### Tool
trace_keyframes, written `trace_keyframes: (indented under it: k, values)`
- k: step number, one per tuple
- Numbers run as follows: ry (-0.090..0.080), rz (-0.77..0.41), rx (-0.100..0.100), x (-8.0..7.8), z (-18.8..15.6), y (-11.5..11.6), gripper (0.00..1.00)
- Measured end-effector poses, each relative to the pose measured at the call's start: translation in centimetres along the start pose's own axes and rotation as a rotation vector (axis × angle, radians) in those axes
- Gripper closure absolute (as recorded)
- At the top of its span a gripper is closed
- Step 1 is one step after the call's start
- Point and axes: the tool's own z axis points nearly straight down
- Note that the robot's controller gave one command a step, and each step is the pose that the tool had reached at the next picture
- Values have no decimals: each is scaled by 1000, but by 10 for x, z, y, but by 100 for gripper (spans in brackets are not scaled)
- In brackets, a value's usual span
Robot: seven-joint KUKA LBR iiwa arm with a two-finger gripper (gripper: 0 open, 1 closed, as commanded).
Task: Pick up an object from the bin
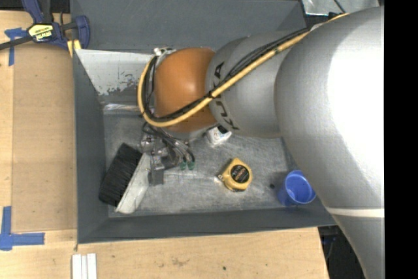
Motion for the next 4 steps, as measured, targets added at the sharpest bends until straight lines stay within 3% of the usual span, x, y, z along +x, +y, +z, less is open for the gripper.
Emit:
trace_keyframes:
  k: [1, 2, 3, 4]
  values:
    - [-13, -7, -8, 12, -164, 10, 100]
    - [-7, -6, -7, 13, -162, 10, 0]
    - [-7, -7, -8, 13, -162, 10, 0]
    - [-14, -83, -8, 17, -132, 5, 0]
